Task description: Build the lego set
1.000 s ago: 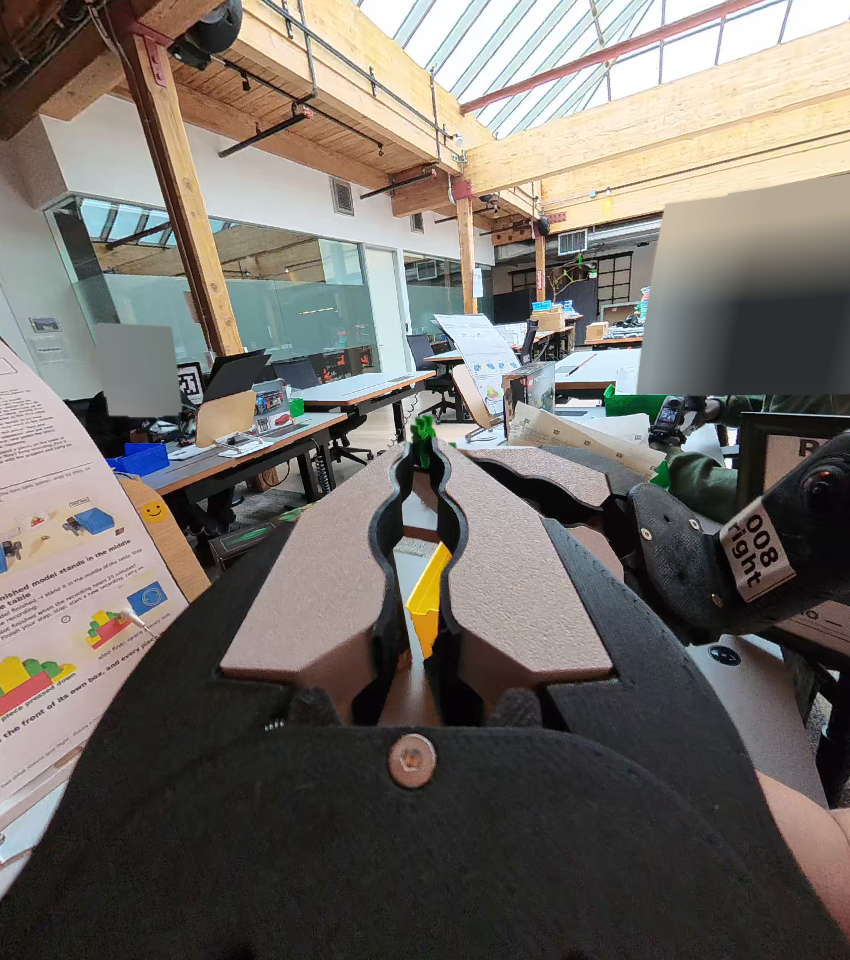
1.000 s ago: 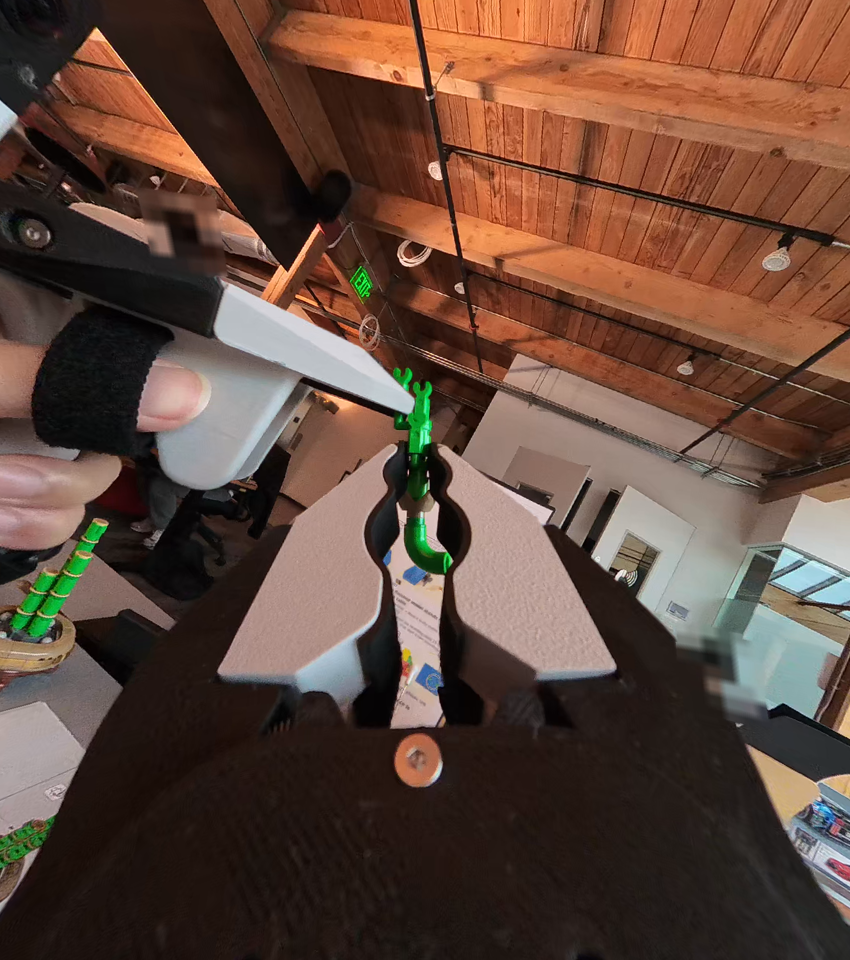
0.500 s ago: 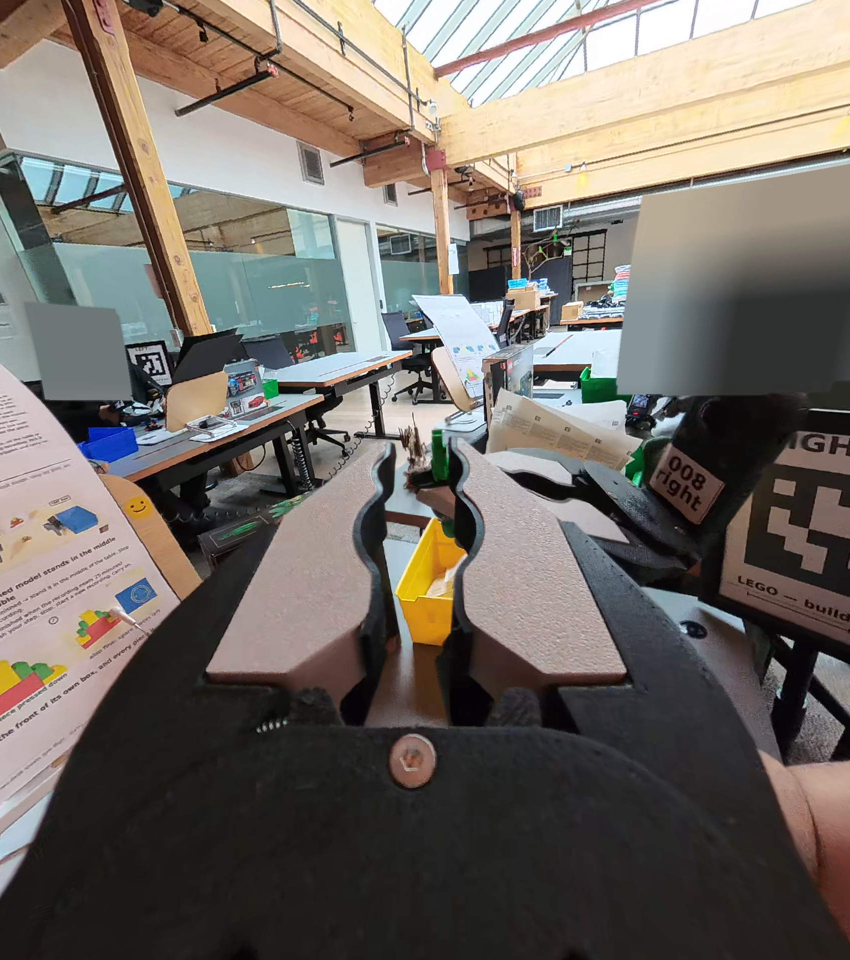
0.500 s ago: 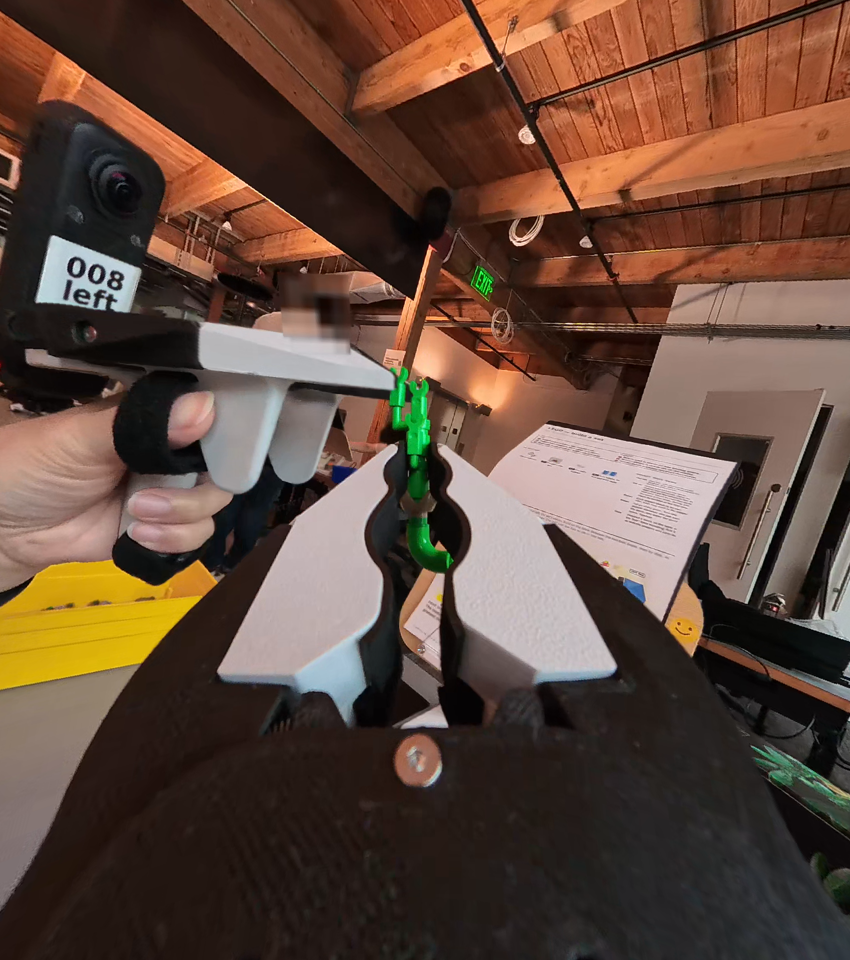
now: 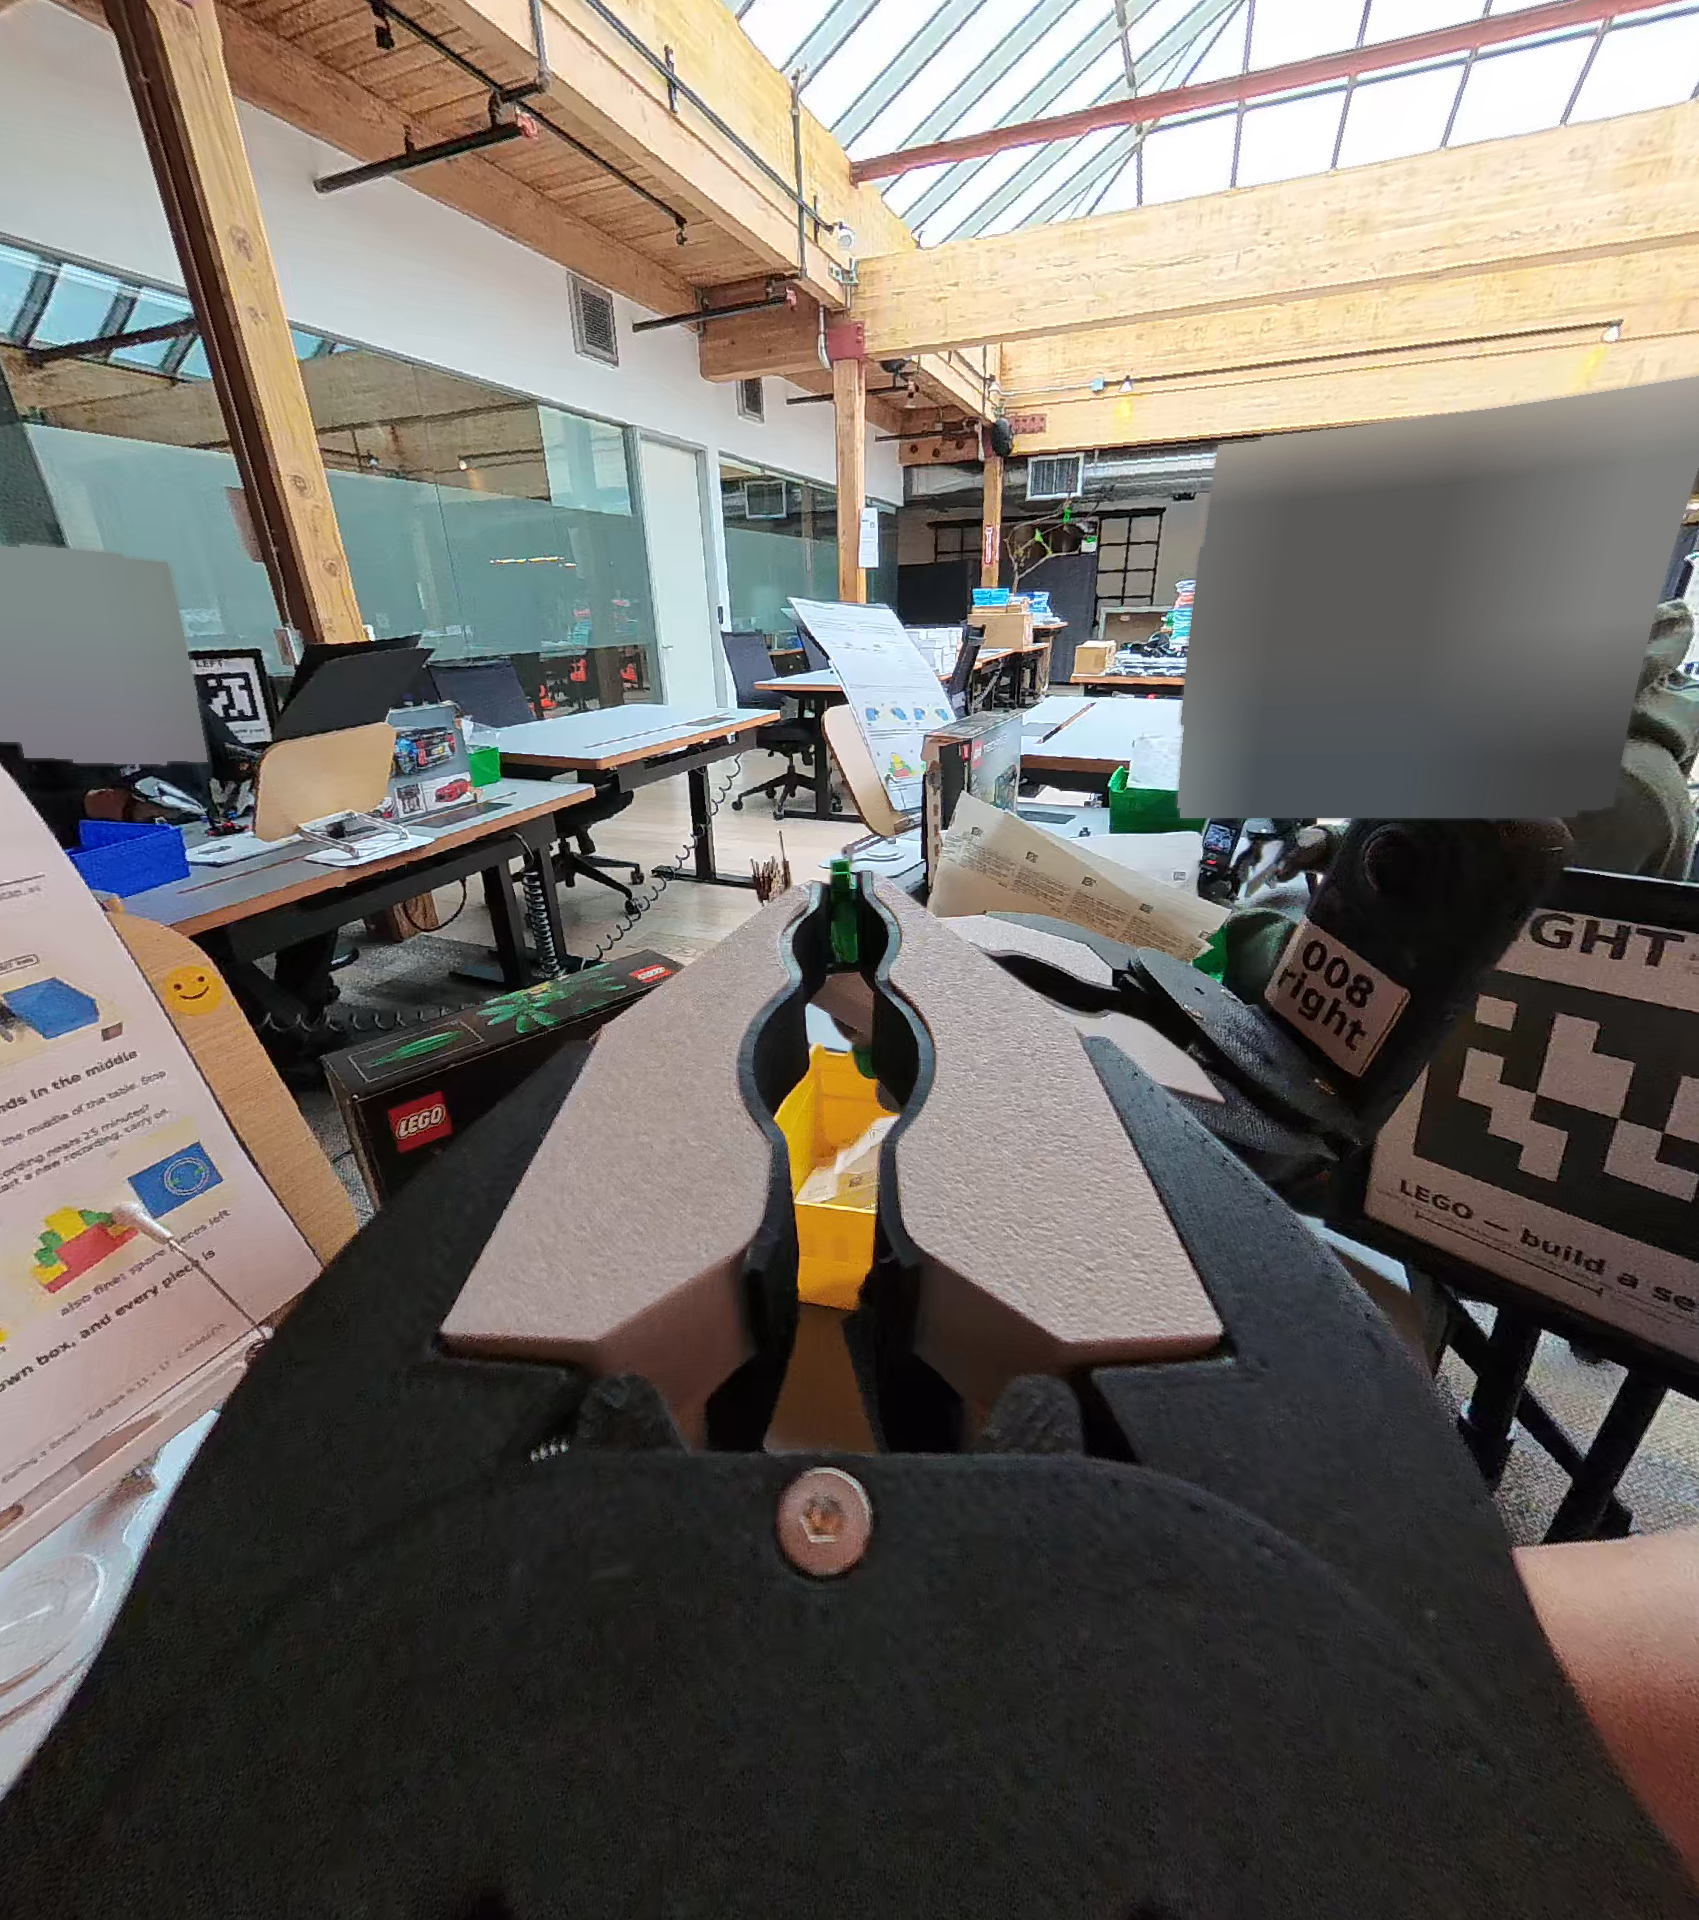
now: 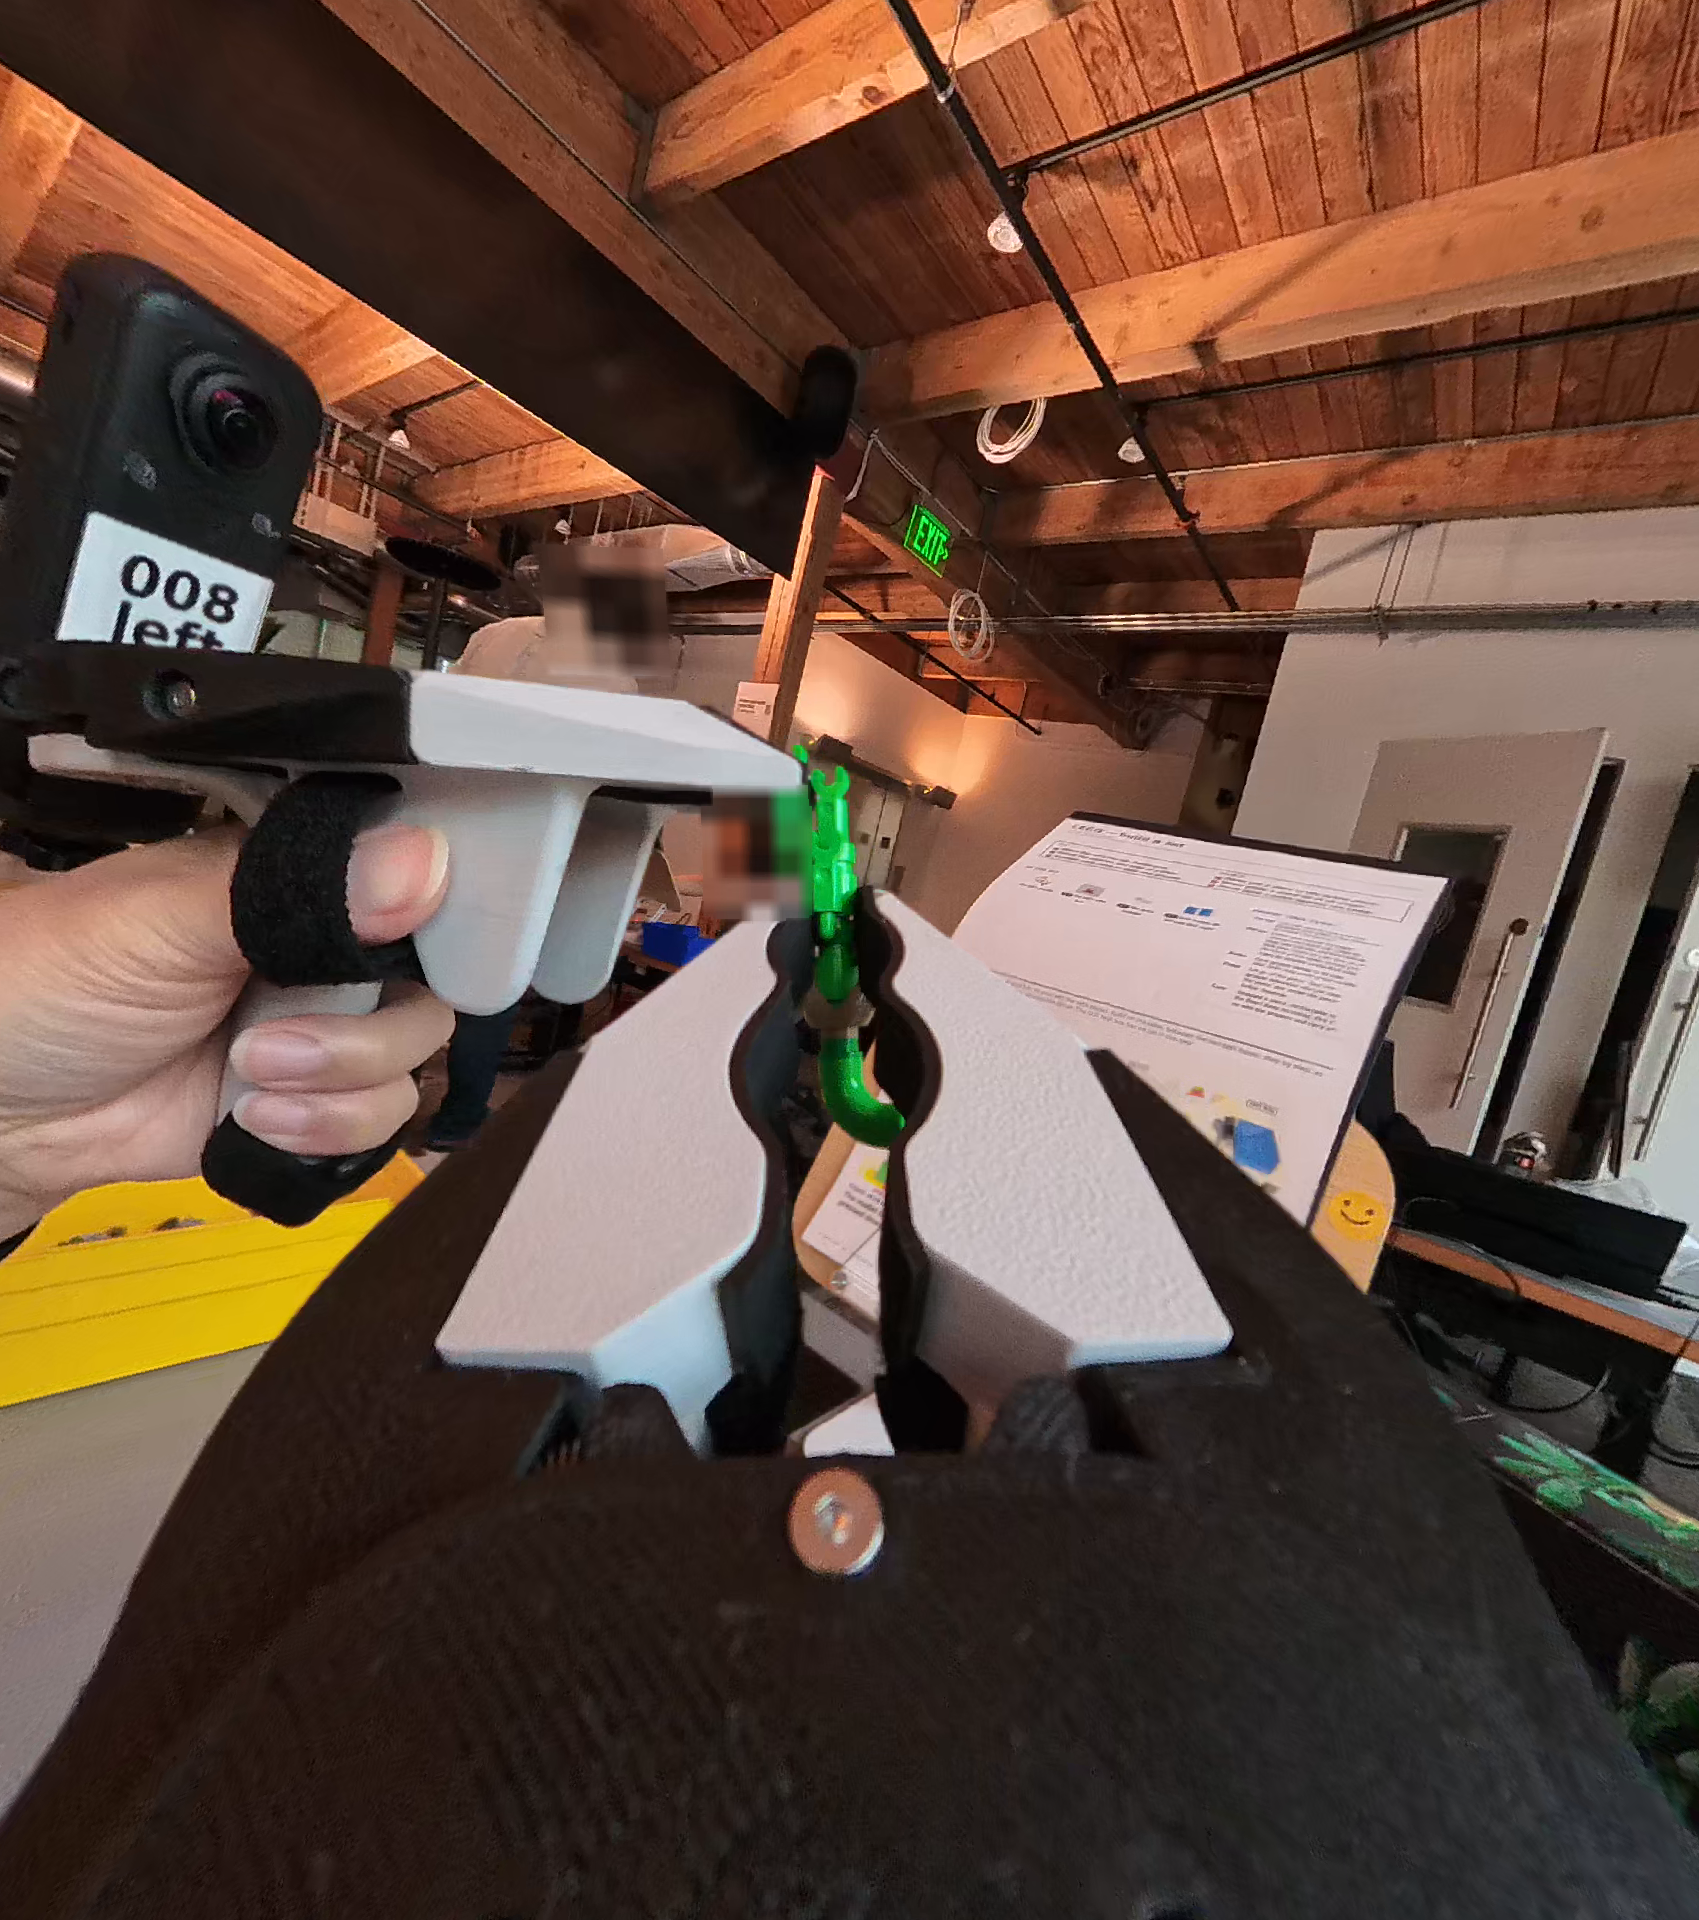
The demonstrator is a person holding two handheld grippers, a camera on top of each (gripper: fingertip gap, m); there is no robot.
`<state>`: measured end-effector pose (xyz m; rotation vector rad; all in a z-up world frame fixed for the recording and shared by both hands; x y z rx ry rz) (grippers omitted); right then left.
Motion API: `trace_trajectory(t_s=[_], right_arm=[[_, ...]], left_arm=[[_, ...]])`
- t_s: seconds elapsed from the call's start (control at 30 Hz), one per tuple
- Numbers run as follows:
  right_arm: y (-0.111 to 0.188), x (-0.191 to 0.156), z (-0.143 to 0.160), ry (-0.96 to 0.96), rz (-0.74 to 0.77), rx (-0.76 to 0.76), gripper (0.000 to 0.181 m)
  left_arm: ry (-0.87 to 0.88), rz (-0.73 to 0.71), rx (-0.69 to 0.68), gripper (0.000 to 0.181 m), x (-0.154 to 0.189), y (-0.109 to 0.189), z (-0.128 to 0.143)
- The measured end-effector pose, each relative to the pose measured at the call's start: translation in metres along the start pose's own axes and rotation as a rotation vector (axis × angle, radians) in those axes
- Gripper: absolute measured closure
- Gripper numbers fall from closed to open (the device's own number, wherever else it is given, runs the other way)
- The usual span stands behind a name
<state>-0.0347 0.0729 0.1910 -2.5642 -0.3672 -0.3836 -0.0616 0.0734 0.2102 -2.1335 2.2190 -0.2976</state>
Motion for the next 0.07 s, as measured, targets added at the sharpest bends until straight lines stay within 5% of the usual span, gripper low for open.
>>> trace_trajectory(t_s=[0.07], right_arm=[[-0.0011, 0.0013, 0.004, 0.001, 0.012, -0.024, 0.177]], left_arm=[[-0.002, -0.024, 0.0, 0.179, -0.0043, -0.0008, 0.0028]])
Point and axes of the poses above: each gripper's, where its closed fingertips meet, y back along the fingers, z out of its underside, x = y × z across the jaws, the point moved 2 cm from there along y, back along the fingers, and after that the axes turned 7 degrees about y, right-handed, at the moved point
